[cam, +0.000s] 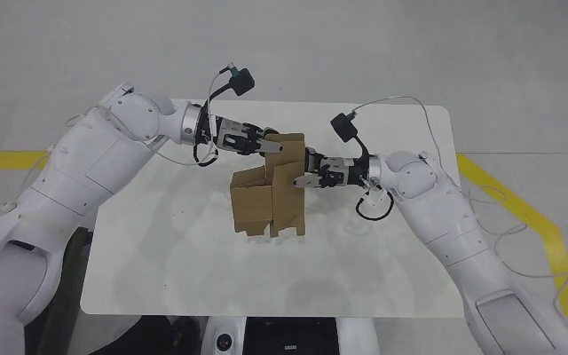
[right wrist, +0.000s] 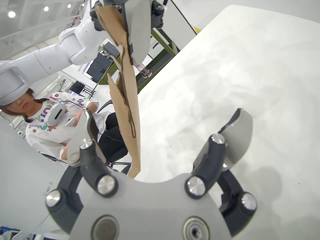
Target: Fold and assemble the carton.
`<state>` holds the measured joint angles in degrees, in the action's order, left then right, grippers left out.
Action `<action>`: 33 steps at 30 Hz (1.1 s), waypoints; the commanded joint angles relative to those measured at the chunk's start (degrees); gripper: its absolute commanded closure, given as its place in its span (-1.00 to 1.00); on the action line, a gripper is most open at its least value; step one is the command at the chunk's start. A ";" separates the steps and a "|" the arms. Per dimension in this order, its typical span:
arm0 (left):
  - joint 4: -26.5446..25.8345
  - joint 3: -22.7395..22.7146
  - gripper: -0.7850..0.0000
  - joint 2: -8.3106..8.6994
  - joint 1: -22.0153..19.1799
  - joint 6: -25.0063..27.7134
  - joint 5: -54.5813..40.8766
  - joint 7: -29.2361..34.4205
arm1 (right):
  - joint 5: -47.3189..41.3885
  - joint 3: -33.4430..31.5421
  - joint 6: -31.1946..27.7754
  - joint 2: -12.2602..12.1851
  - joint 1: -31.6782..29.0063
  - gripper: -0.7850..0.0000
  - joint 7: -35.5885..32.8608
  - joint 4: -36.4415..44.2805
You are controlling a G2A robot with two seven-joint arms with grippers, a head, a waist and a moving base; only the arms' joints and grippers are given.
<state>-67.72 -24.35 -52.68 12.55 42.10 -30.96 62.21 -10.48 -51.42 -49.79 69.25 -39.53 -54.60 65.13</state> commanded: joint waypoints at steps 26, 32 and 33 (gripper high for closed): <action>5.18 9.18 -1.00 0.69 -5.47 5.75 -4.23 -5.76 | -11.75 11.27 -3.54 -0.93 4.56 1.00 3.65 -2.78; 8.94 8.22 -1.00 0.85 -6.32 6.30 -10.09 -6.32 | -14.89 11.49 -4.96 -1.20 4.94 1.00 5.07 -5.05; 9.91 7.87 -1.00 0.90 -6.36 6.42 -10.79 -6.44 | -15.43 11.23 -5.18 -1.22 4.95 1.00 5.29 -5.69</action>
<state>-59.08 -16.05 -51.84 6.23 48.42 -40.64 55.88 -25.18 -39.90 -54.66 68.04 -34.56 -49.62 60.14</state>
